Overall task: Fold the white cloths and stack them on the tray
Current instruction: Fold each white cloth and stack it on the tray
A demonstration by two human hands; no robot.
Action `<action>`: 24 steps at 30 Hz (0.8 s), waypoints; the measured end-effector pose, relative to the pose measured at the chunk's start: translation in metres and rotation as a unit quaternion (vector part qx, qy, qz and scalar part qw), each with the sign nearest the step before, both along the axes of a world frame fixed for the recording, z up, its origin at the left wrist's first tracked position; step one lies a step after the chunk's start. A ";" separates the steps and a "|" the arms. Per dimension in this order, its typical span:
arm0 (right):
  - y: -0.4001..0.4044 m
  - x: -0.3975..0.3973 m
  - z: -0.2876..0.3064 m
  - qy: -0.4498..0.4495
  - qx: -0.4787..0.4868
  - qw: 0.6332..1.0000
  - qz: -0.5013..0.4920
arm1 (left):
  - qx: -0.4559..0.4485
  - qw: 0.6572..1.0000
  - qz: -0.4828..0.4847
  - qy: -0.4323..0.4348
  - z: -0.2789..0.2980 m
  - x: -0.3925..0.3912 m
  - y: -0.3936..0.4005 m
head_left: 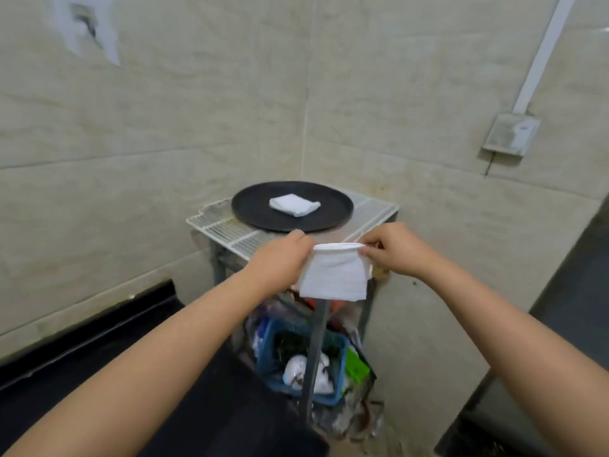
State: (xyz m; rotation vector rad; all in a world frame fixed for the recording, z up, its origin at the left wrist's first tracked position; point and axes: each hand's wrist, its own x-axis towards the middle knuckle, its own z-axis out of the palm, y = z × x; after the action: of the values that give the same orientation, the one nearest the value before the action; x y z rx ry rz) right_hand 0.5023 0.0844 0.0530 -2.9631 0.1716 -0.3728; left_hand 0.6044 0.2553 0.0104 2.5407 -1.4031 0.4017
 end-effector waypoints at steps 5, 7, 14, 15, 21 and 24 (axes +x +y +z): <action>-0.054 0.092 0.033 -0.018 0.139 0.990 0.000 | -0.134 0.987 0.032 0.083 0.043 0.074 -0.046; -0.070 0.128 0.042 -0.020 0.160 0.987 0.021 | -0.152 0.980 0.059 0.110 0.054 0.102 -0.061; -0.119 0.266 0.035 -0.082 0.163 0.976 0.119 | -0.195 0.958 0.201 0.058 0.058 0.194 -0.107; -0.126 0.285 0.031 -0.082 0.157 0.975 0.136 | -0.207 0.952 0.217 0.054 0.053 0.205 -0.114; -0.168 0.367 -0.024 -0.029 0.062 0.966 0.250 | -0.178 0.941 0.281 0.065 -0.002 0.239 -0.151; -0.186 0.380 -0.058 0.051 -0.004 0.952 0.303 | -0.066 0.946 0.303 0.091 -0.036 0.235 -0.166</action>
State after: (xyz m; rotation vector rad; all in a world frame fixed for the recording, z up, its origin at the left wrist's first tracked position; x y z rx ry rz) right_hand 0.8822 -0.1012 -0.0052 -2.8463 -0.7121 -0.1338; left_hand 0.8394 0.0889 -0.0257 2.7609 -0.4893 0.3255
